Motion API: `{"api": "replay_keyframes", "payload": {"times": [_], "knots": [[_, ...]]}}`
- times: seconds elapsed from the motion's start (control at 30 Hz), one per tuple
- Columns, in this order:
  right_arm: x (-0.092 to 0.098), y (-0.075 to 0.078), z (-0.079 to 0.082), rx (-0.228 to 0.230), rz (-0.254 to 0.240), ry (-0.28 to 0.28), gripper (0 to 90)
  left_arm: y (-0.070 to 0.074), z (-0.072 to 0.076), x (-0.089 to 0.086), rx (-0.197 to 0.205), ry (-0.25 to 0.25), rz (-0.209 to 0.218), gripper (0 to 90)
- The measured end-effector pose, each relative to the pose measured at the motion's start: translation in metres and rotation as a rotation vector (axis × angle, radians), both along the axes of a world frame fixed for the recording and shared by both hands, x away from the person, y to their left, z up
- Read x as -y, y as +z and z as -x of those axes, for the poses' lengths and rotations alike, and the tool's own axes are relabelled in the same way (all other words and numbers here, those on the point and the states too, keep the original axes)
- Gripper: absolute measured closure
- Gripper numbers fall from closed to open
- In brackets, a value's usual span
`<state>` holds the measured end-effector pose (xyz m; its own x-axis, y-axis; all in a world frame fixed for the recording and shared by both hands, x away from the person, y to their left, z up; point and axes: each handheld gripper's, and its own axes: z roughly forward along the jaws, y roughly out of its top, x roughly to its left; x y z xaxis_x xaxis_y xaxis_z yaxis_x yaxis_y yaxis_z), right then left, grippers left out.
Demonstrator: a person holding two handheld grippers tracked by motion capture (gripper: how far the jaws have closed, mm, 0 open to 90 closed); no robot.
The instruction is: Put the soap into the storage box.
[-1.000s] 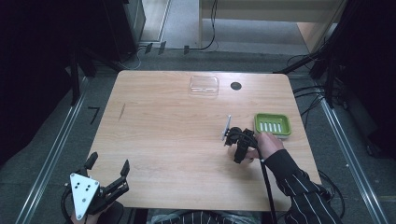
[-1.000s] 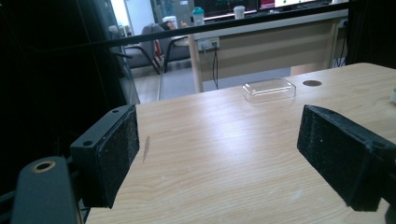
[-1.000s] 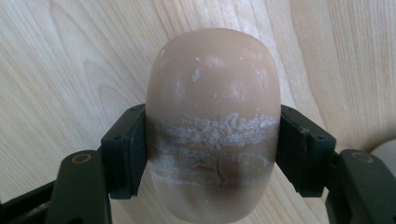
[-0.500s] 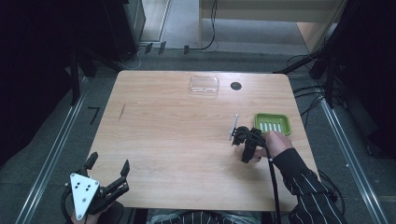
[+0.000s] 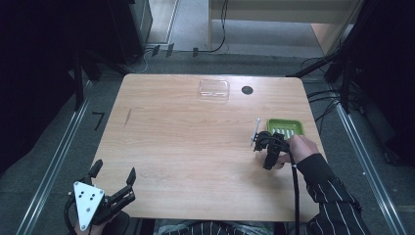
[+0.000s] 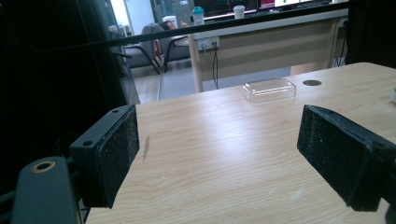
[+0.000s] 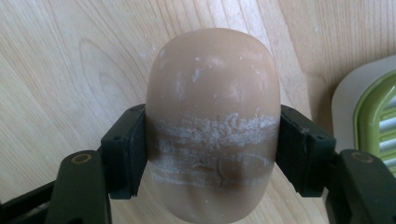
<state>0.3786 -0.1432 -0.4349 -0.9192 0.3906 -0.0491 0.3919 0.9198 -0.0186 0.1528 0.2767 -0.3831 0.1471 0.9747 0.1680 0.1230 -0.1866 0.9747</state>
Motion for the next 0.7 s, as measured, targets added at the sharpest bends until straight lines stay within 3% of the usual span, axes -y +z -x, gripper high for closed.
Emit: {"api": "replay_keyframes", "payload": {"times": [0.7], "knots": [[0.025, 0.009, -0.009, 0.027, 0.023, 0.014, 33.7, 0.000, 0.000, 0.000, -0.001, 0.000, -0.002, 13.3]]}}
